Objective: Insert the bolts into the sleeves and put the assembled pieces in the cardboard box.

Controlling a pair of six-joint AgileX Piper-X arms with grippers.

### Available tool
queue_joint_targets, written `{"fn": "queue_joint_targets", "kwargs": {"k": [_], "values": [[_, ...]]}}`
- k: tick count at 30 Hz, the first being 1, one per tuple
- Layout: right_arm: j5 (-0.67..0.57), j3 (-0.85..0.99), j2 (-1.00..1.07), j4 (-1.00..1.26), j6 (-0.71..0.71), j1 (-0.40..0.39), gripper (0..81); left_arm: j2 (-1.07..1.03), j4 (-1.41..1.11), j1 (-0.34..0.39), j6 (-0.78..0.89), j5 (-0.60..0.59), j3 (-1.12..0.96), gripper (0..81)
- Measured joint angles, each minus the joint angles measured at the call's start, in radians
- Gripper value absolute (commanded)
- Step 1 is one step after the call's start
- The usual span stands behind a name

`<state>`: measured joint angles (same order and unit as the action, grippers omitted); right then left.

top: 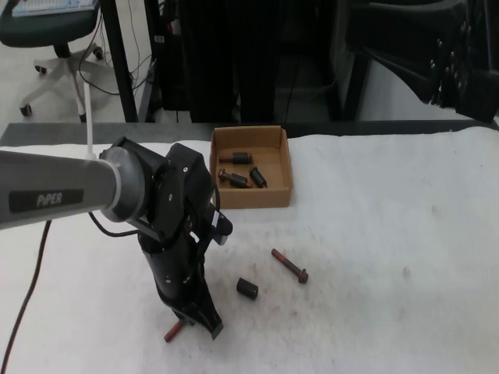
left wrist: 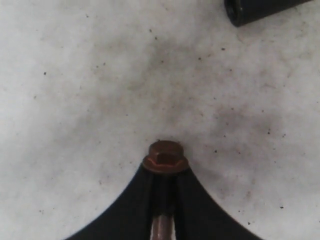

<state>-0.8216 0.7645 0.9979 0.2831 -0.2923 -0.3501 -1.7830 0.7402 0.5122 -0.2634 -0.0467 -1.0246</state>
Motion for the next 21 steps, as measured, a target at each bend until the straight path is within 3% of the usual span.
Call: {"fn": "queue_joint_targets", "kwargs": {"k": [5, 10, 14, 17, 21], "values": [[0.015, 0.000, 0.000, -0.010, 0.008, 0.000, 0.6, 0.053, -0.120, -0.002, 0.175, 0.002, -0.006, 0.3], [0.050, 0.000, 0.000, -0.097, 0.076, 0.000, 0.6, 0.171, -0.257, -0.015, 0.236, 0.002, -0.006, 0.3], [0.062, 0.000, 0.000, -0.188, 0.127, 0.000, 0.6, 0.333, -0.452, -0.063, 0.313, -0.011, -0.009, 0.3], [0.062, 0.000, 0.000, -0.229, 0.158, 0.000, 0.6, 0.439, -0.587, -0.108, 0.375, -0.068, -0.015, 0.3], [0.063, 0.000, 0.029, -0.238, 0.172, -0.016, 0.6, 0.513, -0.756, -0.143, 0.497, -0.305, -0.015, 0.3]]}}
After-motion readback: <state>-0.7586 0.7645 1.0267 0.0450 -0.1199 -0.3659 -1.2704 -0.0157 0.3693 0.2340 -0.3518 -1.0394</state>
